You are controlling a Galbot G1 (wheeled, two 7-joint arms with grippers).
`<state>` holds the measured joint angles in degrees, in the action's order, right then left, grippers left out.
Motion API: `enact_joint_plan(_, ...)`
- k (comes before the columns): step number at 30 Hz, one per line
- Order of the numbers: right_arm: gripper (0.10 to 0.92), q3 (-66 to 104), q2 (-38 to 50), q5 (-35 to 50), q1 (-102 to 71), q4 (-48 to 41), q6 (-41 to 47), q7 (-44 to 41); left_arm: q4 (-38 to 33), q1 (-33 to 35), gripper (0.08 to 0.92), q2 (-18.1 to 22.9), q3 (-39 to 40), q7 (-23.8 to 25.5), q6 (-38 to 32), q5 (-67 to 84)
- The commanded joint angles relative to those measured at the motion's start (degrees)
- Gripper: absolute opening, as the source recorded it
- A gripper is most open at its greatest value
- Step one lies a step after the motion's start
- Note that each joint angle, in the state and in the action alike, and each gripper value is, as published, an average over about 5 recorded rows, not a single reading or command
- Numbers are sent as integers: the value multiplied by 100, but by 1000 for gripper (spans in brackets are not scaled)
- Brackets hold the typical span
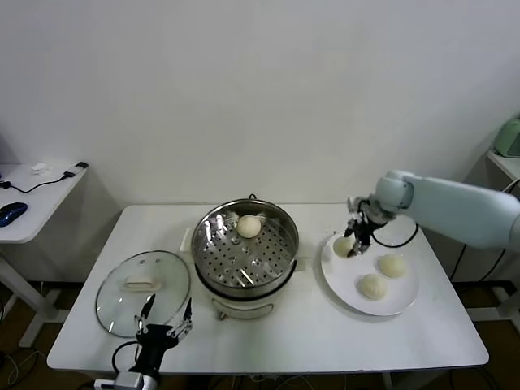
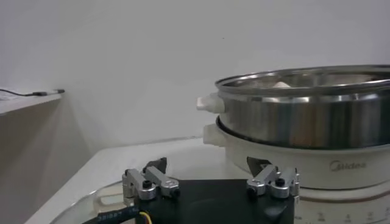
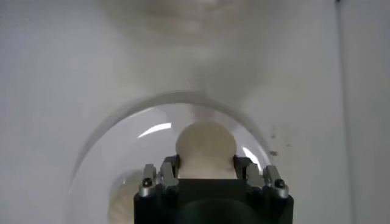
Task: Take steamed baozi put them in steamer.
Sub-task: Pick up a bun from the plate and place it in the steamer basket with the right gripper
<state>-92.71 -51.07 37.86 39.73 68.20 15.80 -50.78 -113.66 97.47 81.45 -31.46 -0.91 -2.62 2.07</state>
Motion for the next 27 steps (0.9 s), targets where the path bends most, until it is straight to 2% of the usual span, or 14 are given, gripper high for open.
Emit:
enact_joint_plan(1, 602, -864, -368, 1724, 2316, 770, 200, 28, -51, 11, 823, -18, -9, 4, 18, -15)
enact_joint_plan(6, 602, -476, -1103, 2696, 2735, 1751, 840, 764, -156, 12, 823, -6, -1, 13, 75, -37)
enact_joint_plan(12, 602, 129, -2148, 3315, 2015, 2085, 1349, 1389, -163, -12, 823, -1, 5, 10, 59, -111)
enact_joint_plan(19, 602, 169, -2817, 2907, 776, 1469, 1614, 1881, -159, 0, 823, -4, 4, 9, 66, -130)
enact_joint_plan(27, 602, 103, -2926, 2185, -273, 727, 1716, 2222, -106, 37, 823, -27, 0, 2, 36, -132)
